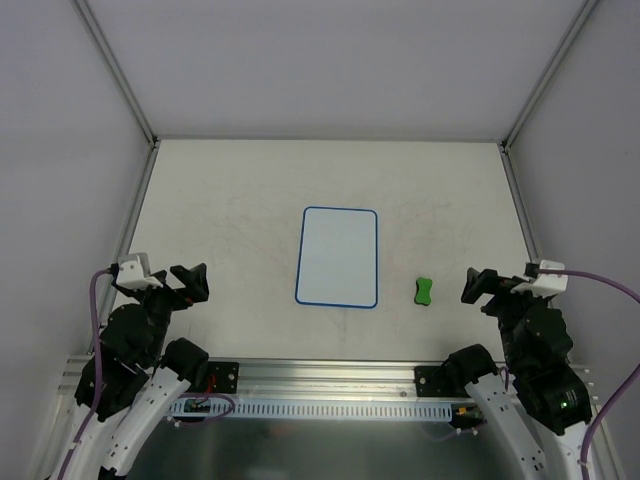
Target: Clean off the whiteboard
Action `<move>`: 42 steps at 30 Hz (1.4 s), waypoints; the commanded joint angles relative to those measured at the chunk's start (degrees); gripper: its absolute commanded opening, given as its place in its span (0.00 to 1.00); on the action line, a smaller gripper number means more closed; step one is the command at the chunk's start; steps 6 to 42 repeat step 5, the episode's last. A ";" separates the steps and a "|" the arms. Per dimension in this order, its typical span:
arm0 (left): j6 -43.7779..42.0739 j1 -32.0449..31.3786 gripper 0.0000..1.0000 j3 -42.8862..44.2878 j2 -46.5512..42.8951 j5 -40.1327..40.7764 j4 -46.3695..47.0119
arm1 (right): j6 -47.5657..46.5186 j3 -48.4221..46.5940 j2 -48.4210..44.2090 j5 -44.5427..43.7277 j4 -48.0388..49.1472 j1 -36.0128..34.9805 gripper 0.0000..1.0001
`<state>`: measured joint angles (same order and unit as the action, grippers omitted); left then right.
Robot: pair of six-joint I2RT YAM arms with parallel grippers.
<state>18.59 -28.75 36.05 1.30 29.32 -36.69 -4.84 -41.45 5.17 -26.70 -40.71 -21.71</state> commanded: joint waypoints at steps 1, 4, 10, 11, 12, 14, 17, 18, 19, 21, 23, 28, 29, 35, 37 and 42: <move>-1.36 0.45 0.99 -0.19 1.16 1.53 2.06 | -1.14 -0.12 0.90 0.16 2.65 0.18 0.99; -1.45 0.45 0.99 -0.19 1.51 1.44 2.14 | -1.40 0.23 0.19 0.07 3.18 0.18 0.99; -1.54 0.45 0.99 -0.19 1.69 1.44 2.15 | -1.49 0.23 0.11 -0.02 3.27 0.18 0.99; -1.54 0.45 0.99 -0.19 1.69 1.44 2.15 | -1.49 0.23 0.11 -0.02 3.27 0.18 0.99; -1.54 0.45 0.99 -0.19 1.69 1.44 2.15 | -1.49 0.23 0.11 -0.02 3.27 0.18 0.99; -1.54 0.45 0.99 -0.19 1.69 1.44 2.15 | -1.49 0.23 0.11 -0.02 3.27 0.18 0.99; -1.54 0.45 0.99 -0.19 1.69 1.44 2.15 | -1.49 0.23 0.11 -0.02 3.27 0.18 0.99; -1.54 0.45 0.99 -0.19 1.69 1.44 2.15 | -1.49 0.23 0.11 -0.02 3.27 0.18 0.99; -1.54 0.45 0.99 -0.19 1.69 1.44 2.15 | -1.49 0.23 0.11 -0.02 3.27 0.18 0.99; -1.54 0.45 0.99 -0.19 1.69 1.44 2.15 | -1.49 0.23 0.11 -0.02 3.27 0.18 0.99; -1.54 0.45 0.99 -0.19 1.69 1.44 2.15 | -1.49 0.23 0.11 -0.02 3.27 0.18 0.99; -1.54 0.45 0.99 -0.19 1.69 1.44 2.15 | -1.49 0.23 0.11 -0.02 3.27 0.18 0.99; -1.54 0.45 0.99 -0.19 1.69 1.44 2.15 | -1.49 0.23 0.11 -0.02 3.27 0.18 0.99; -1.54 0.45 0.99 -0.19 1.69 1.44 2.15 | -1.49 0.23 0.11 -0.02 3.27 0.18 0.99; -1.54 0.45 0.99 -0.19 1.69 1.44 2.15 | -1.49 0.23 0.11 -0.02 3.27 0.18 0.99; -1.54 0.45 0.99 -0.19 1.69 1.44 2.15 | -1.49 0.23 0.11 -0.02 3.27 0.18 0.99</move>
